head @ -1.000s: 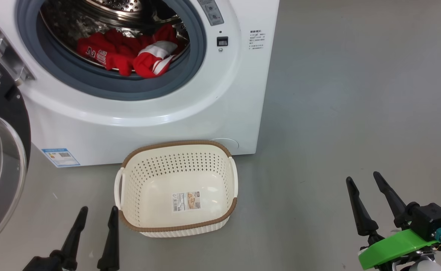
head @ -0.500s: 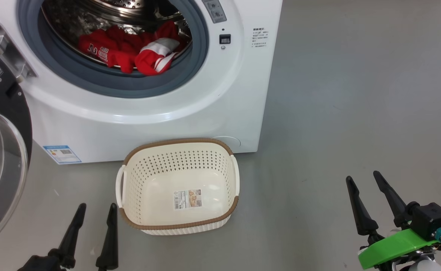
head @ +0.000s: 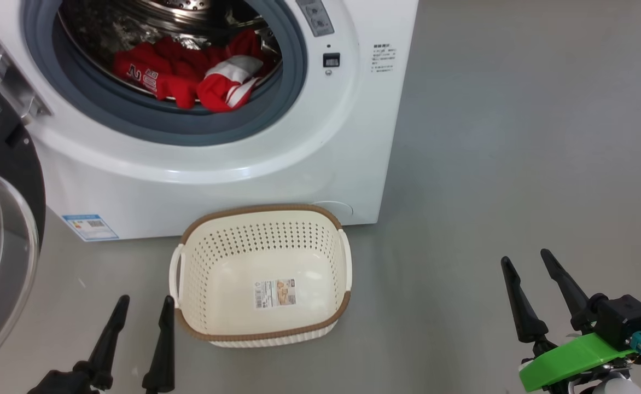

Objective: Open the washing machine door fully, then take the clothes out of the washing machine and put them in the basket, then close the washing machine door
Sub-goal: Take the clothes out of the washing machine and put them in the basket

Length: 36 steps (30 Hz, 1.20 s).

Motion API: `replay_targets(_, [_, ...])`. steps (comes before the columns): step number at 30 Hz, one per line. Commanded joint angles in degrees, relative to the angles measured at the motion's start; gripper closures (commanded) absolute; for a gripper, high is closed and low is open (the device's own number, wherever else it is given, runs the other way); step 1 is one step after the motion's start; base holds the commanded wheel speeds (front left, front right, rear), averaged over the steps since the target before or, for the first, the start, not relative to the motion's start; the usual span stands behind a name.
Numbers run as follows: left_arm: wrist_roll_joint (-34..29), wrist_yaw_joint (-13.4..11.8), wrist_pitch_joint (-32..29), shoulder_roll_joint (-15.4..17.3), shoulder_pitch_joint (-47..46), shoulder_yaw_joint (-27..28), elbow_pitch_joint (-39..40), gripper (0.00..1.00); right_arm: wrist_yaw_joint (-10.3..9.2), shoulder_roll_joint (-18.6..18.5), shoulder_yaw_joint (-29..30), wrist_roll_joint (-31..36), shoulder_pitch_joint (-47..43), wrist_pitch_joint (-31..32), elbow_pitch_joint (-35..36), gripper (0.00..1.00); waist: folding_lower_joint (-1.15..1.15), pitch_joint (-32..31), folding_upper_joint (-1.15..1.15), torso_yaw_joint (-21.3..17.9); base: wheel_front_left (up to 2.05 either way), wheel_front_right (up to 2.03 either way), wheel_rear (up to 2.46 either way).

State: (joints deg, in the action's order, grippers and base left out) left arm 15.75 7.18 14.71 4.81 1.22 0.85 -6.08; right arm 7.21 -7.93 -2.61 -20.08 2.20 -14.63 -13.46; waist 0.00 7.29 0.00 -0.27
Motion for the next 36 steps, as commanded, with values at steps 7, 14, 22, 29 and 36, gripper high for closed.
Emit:
replay_targets(7, [0.5, 0.3, 0.3, 1.2, -2.0, 1.6, 1.5, 0.00, 0.28, -0.3, -1.6, 0.6, 0.8, -0.4, 1.5, 0.00, 0.00, 0.3, 0.00, 0.1, 1.48, -1.71, 0.23])
replay_targets(14, [0.5, 0.3, 0.3, 1.2, -2.4, 1.5, 1.3, 0.00, 0.28, -0.3, -1.6, 0.4, 1.1, -0.4, 1.5, 0.00, 0.00, 0.7, 0.00, 0.4, 1.18, -1.23, 0.05])
replay_targets(22, [0.3, 0.3, 0.3, 1.0, -2.7, 1.5, 0.8, 0.00, 0.28, -0.4, -1.7, 0.3, 1.3, -0.4, 1.4, 0.00, 0.00, 1.0, 0.00, 0.8, 0.25, -0.25, 0.00])
replay_targets(29, [0.7, 0.3, 0.3, 0.8, -3.2, 1.5, 0.5, 0.00, 0.28, -0.5, -1.8, 0.3, 1.7, -0.4, 1.5, 0.00, 0.00, 1.7, 0.00, 1.0, 0.00, 0.00, 0.00])
replay_targets(36, [0.2, 0.3, 0.3, 0.7, -5.0, 0.5, -1.3, 0.00, 0.28, 0.0, -2.1, 0.6, 2.6, -0.4, 1.8, 0.00, 0.00, 3.5, 0.00, 0.8, 0.00, 0.00, 0.00])
